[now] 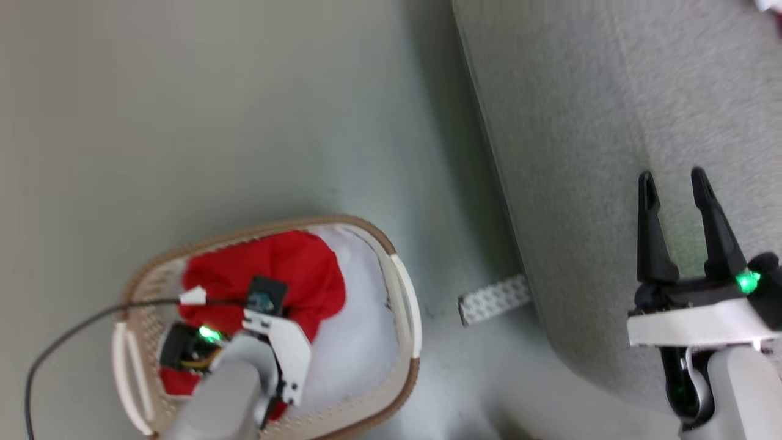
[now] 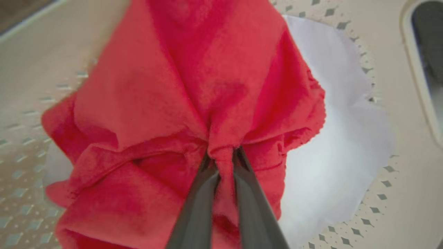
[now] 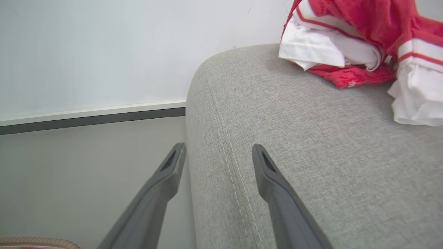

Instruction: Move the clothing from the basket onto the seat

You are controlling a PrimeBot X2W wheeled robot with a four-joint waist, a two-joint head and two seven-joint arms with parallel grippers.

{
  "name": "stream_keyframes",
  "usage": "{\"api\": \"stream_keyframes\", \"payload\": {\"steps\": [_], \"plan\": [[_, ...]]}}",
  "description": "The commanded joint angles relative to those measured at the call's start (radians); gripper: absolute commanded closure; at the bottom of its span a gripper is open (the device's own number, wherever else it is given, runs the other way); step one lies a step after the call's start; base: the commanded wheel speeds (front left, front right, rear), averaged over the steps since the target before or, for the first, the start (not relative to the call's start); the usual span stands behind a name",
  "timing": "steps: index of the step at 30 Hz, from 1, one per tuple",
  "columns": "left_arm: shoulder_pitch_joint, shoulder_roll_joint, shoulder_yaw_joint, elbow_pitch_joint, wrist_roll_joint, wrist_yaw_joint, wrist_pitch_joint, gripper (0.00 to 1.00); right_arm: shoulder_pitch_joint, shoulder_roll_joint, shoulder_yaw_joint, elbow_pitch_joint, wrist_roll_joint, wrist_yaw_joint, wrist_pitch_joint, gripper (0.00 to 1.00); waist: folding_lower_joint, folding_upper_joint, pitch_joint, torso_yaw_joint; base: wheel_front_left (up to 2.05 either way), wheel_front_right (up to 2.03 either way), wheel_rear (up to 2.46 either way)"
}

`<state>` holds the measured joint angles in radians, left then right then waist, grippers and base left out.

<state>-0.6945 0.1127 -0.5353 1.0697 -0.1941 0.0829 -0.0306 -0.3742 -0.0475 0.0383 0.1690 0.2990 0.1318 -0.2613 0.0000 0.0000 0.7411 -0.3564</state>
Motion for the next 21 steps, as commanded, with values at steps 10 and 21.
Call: {"api": "stream_keyframes", "payload": {"steps": [10, 21], "plan": [[0.153, -0.057, 0.024, -0.064, -0.122, -0.046, -0.106, 1.0, 0.144, -0.003, -0.057, 0.061, -0.077, -0.002, -0.003, 0.0, 0.0, 0.0, -0.368, 0.155, 0.0, 0.0, 0.0], [0.282, -0.06, 0.023, -0.292, -0.213, -0.029, -0.1, 1.0, 0.275, -0.003, -0.106, 0.097, -0.128, -0.002, -0.003, 0.0, 0.0, 0.0, -0.59, 0.23, 0.0, 0.0, 0.0]]}}
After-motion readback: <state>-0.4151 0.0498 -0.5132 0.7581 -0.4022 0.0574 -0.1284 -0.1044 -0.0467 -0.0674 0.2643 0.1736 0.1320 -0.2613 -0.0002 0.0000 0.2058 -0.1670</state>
